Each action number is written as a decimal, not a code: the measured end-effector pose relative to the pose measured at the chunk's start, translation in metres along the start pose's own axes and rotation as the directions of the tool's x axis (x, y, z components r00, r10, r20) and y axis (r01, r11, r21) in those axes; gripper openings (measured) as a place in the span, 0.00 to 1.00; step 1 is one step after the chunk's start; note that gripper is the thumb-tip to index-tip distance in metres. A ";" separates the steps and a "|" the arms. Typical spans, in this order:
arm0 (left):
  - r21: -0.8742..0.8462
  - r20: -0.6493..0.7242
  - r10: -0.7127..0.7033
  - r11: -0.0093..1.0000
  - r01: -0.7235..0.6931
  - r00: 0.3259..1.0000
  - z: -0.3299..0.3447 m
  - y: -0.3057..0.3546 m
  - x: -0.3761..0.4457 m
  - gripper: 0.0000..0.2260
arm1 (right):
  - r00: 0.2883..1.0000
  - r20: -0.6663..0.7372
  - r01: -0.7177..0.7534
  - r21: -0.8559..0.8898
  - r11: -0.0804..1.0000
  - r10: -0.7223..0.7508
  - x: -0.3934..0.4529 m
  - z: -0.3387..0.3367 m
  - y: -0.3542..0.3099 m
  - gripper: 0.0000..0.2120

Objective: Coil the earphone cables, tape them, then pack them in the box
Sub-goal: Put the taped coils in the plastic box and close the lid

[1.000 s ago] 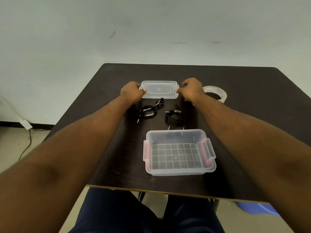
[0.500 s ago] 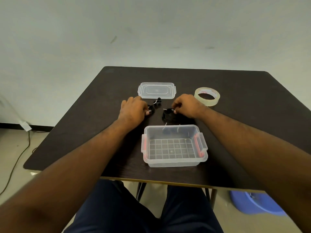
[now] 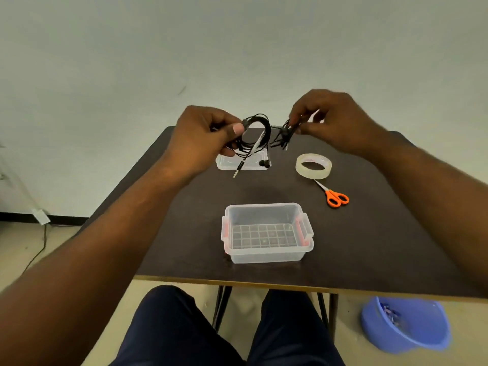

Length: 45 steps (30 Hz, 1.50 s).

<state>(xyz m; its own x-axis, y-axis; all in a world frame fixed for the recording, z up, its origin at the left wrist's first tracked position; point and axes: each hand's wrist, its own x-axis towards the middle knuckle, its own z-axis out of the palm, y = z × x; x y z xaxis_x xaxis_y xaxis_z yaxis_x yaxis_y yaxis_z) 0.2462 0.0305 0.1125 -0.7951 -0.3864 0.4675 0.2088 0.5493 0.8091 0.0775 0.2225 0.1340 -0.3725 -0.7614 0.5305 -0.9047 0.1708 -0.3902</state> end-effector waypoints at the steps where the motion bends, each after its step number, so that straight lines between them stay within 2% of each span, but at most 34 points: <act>1: -0.032 -0.002 -0.001 0.999 0.001 1.000 0.000 0.003 -0.007 0.05 | 1.000 0.001 0.018 0.020 1.000 -0.018 -0.005 -0.006 -0.006 0.09; 6: -0.060 -0.004 -0.017 0.998 0.017 1.000 0.012 -0.002 -0.041 0.05 | 0.996 0.078 0.031 0.165 0.986 -0.044 -0.041 -0.011 -0.030 0.14; 13: 0.077 0.041 -0.027 0.997 0.024 0.999 0.011 -0.022 -0.062 0.06 | 0.974 0.165 0.116 0.235 0.965 -0.157 -0.070 0.016 -0.035 0.16; 18: 0.234 0.181 -0.211 0.958 0.166 0.961 0.023 -0.034 -0.059 0.04 | 0.954 0.277 0.077 0.156 0.985 -0.118 -0.076 0.032 -0.025 0.11; 21: 0.510 0.233 -0.298 0.848 0.145 0.926 0.038 -0.042 -0.052 0.05 | 0.930 0.362 0.042 0.080 0.996 -0.068 -0.076 0.039 -0.018 0.08; 25: 0.762 0.328 -0.275 0.643 -0.081 0.904 0.054 -0.050 -0.046 0.04 | 0.897 0.440 -0.003 0.098 0.995 -0.040 -0.071 0.048 -0.012 0.09; 29: 0.816 0.367 -0.232 0.545 -0.192 0.901 0.063 -0.058 -0.045 0.04 | 0.869 0.494 0.006 0.028 1.000 -0.019 -0.064 0.064 -0.004 0.12; 33: 0.840 0.403 -0.182 0.462 -0.283 0.897 0.065 -0.061 -0.043 0.07 | 0.840 0.541 0.093 -0.073 0.993 -0.039 -0.063 0.082 0.000 0.13; 35: 0.805 0.424 -0.125 0.505 -0.310 0.897 0.060 -0.063 -0.044 0.08 | 0.839 0.543 0.121 -0.111 0.986 -0.041 -0.063 0.088 0.001 0.13; 37: 0.670 0.397 -0.066 0.702 -0.240 0.915 0.053 -0.064 -0.045 0.09 | 0.867 0.495 0.137 -0.117 0.984 -0.062 -0.062 0.088 0.003 0.10; 39: 0.518 0.278 -0.045 0.849 -0.110 0.959 0.047 -0.067 -0.040 0.09 | 0.914 0.403 0.061 -0.032 0.998 -0.043 -0.058 0.084 0.009 0.08; 42: 0.424 0.078 -0.079 0.905 0.038 0.994 0.041 -0.086 -0.018 0.08 | 0.948 0.310 -0.118 0.116 0.986 0.078 -0.045 0.084 0.026 0.05; 45: 0.220 -0.067 -0.273 0.934 0.281 0.960 0.041 -0.114 0.014 0.06 | 0.939 0.237 -0.287 0.145 0.947 0.249 -0.023 0.100 0.052 0.04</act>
<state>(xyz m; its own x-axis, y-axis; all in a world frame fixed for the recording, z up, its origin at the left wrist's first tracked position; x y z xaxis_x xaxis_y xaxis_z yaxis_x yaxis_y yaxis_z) 0.1879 -0.0076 0.0123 -0.7821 -0.5703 0.2512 -0.1536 0.5671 0.8092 0.0599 0.1862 0.0264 -0.5260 -0.8207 0.2232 -0.7198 0.2897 -0.6309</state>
